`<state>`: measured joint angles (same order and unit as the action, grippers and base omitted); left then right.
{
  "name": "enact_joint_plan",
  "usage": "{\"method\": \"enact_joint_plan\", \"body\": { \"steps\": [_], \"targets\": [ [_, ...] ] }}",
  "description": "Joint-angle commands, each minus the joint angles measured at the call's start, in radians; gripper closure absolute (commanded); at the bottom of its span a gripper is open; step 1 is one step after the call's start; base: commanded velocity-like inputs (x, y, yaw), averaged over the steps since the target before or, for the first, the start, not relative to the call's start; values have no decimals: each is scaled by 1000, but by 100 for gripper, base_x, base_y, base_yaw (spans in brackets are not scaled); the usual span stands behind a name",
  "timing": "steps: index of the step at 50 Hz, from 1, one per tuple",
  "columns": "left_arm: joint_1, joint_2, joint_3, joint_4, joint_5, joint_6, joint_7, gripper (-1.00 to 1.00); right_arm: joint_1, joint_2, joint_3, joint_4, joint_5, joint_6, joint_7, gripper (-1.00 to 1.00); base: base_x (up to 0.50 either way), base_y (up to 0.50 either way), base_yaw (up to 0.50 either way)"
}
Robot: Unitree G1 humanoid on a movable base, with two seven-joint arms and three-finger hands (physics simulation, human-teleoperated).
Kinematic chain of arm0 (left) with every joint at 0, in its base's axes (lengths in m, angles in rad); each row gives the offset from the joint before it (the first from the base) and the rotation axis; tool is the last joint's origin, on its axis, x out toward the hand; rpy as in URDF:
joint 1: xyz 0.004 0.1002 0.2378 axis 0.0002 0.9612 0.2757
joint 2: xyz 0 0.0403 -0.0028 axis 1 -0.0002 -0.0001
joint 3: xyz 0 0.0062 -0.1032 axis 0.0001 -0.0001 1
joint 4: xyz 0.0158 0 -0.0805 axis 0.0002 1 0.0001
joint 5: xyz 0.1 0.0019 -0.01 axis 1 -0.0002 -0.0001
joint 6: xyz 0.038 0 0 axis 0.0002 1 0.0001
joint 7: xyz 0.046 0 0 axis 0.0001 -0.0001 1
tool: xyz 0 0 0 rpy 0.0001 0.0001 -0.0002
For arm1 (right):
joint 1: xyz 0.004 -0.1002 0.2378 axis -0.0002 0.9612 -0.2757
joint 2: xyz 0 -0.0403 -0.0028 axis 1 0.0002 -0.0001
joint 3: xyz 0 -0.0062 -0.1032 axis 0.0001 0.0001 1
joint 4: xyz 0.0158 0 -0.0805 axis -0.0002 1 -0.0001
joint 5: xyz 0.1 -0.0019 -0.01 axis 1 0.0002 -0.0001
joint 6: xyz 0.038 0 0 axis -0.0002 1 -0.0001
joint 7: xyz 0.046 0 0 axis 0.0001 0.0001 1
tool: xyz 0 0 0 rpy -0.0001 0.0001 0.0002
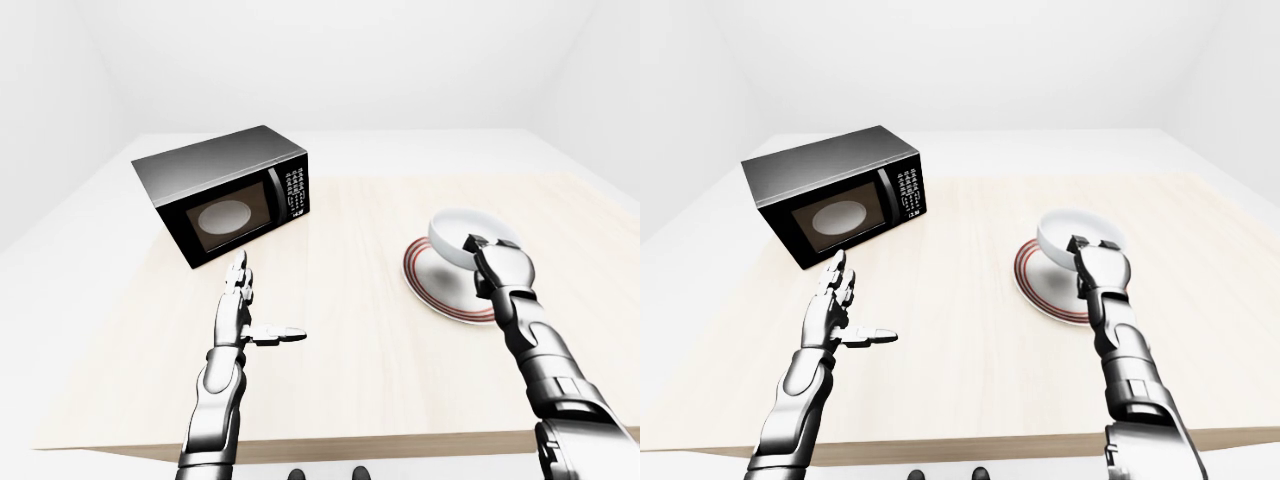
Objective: Pick up the white bowl and put it on the plate.
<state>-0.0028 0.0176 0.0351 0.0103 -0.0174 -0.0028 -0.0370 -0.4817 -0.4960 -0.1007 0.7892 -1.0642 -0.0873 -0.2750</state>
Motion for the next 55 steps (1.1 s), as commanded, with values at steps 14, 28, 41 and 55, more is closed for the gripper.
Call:
{"method": "enact_joint_plan", "body": {
  "steps": [14,28,41,55],
  "targets": [
    [0,0,0,0,0,0,0,-100,-61,-12,24,131,-3,0,-83,100,0,0,0],
    [0,0,0,0,0,0,0,-100,-89,-8,42,193,-3,0,-110,100,0,0,0],
    [0,0,0,0,0,0,0,-100,-92,-5,52,223,-1,0,-130,100,0,0,0],
    [0,0,0,0,0,0,0,-100,-83,-5,52,207,1,0,-118,-100,0,0,0]
  ]
}}
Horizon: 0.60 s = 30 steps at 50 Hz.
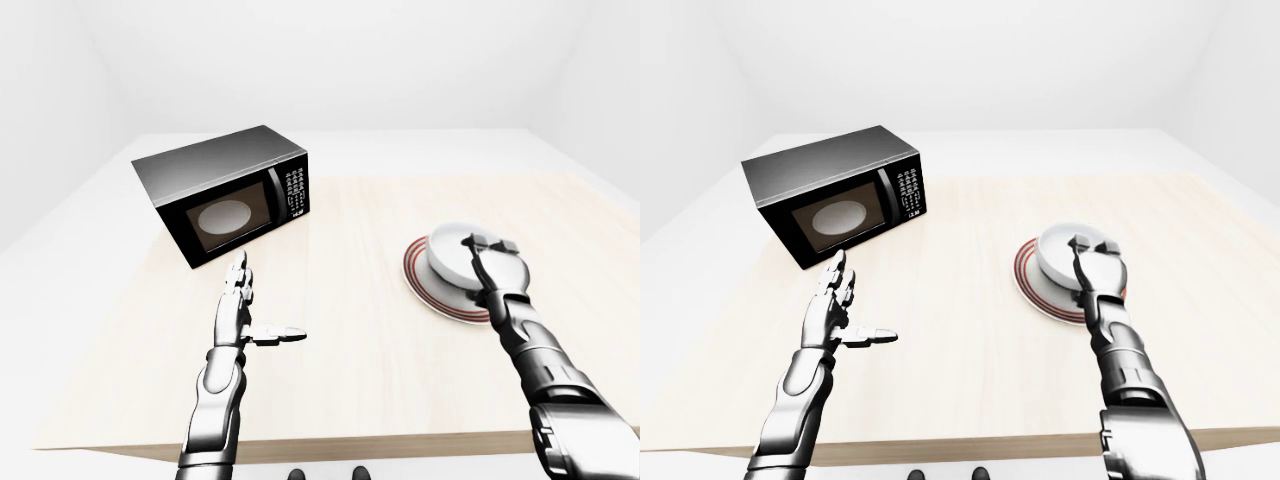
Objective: Pick up the white bowl and put it on the plate.
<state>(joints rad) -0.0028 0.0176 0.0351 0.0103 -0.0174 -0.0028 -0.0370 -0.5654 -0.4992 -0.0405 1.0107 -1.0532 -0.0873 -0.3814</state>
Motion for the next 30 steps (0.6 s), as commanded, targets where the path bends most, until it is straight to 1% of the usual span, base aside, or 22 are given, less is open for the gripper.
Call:
{"method": "enact_joint_plan", "body": {
  "steps": [1,4,8,11,17,18,19,21,22,23,24,25,27,29,30],
  "targets": [
    [0,0,0,0,0,0,0,-100,3,-2,-9,-19,-10,0,-9,-100,0,0,0],
    [0,0,0,0,0,0,0,-100,5,-1,-12,-23,-8,0,-5,-100,0,0,0],
    [0,0,0,0,0,0,0,-100,28,3,-25,-91,5,0,34,-100,0,0,0],
    [0,0,0,0,0,0,0,-100,63,10,-47,-192,20,0,95,-100,0,0,0],
    [0,0,0,0,0,0,0,-100,143,30,-111,-506,37,0,259,-100,0,0,0],
    [0,0,0,0,0,0,0,-100,151,33,-122,-554,42,4,286,-100,0,0,0],
    [0,0,0,0,0,0,0,-100,161,37,-136,-622,47,19,325,-100,0,0,0],
    [0,0,0,0,0,0,0,-100,167,42,-158,-705,58,34,375,-100,0,0,0],
    [0,0,0,0,0,0,0,-100,171,44,-173,-790,65,57,428,-100,0,0,0],
    [0,0,0,0,0,0,0,-100,172,47,-183,-829,70,68,452,-100,0,0,0],
    [0,0,0,0,0,0,0,-100,166,47,-196,-903,81,90,503,-100,0,0,0],
    [0,0,0,0,0,0,0,-100,163,47,-201,-931,84,96,523,-100,0,0,0],
    [0,0,0,0,0,0,0,-100,154,49,-218,-1032,99,128,591,-100,0,0,0],
    [0,0,0,0,0,0,0,-100,148,49,-223,-1069,101,143,616,-100,0,0,0],
    [0,0,0,0,0,0,0,-100,142,51,-227,-1112,107,157,643,-100,0,0,0]
  ]
}}
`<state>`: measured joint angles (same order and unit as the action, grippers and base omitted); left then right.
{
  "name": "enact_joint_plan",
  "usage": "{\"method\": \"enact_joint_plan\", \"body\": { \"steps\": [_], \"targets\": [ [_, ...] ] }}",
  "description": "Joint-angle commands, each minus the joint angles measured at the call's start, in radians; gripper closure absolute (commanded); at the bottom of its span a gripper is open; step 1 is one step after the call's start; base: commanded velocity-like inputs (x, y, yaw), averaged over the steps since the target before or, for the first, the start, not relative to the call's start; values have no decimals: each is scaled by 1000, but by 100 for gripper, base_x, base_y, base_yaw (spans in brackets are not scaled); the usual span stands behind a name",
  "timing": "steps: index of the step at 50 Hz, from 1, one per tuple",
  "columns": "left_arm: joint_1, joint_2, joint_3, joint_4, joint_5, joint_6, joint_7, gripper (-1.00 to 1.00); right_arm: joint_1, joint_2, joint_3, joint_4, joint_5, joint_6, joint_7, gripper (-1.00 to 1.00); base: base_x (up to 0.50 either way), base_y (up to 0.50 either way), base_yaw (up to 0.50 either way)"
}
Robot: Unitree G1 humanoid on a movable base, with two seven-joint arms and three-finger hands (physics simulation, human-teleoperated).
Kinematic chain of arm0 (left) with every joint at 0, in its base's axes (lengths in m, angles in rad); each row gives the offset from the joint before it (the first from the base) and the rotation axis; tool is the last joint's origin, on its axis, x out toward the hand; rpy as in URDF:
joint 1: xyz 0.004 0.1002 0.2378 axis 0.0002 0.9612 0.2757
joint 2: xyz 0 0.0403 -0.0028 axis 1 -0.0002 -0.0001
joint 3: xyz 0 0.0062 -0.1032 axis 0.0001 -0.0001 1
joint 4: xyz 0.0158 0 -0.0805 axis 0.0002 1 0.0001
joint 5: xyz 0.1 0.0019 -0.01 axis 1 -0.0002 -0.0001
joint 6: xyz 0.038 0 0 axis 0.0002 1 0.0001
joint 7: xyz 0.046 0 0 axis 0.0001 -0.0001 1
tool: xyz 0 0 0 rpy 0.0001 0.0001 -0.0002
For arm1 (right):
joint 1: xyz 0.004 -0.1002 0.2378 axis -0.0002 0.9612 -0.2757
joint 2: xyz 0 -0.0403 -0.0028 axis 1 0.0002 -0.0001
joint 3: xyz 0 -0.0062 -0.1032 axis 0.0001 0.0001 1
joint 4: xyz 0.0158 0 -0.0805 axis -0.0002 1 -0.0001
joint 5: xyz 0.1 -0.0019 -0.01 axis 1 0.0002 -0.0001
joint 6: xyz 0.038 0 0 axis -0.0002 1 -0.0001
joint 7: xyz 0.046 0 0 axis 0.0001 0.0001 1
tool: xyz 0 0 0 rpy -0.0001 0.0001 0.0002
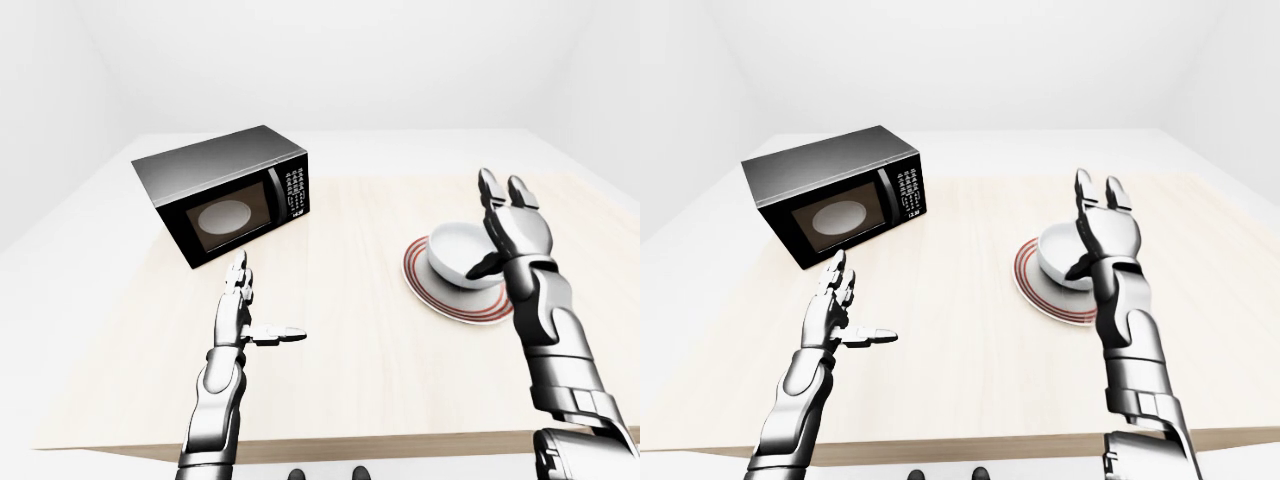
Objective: Pick up the white bowl and put it on the plate.
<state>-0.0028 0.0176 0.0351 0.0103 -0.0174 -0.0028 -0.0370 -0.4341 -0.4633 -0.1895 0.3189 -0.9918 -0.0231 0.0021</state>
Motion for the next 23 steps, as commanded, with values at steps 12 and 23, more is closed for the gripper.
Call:
{"method": "enact_joint_plan", "body": {
  "steps": [12,23],
  "targets": [
    [0,0,0,0,0,0,0,-100,-52,-3,-116,-686,109,110,403,-100,0,0,0],
    [0,0,0,0,0,0,0,-100,-178,-66,-138,-953,185,110,541,-100,0,0,0]
  ]
}}
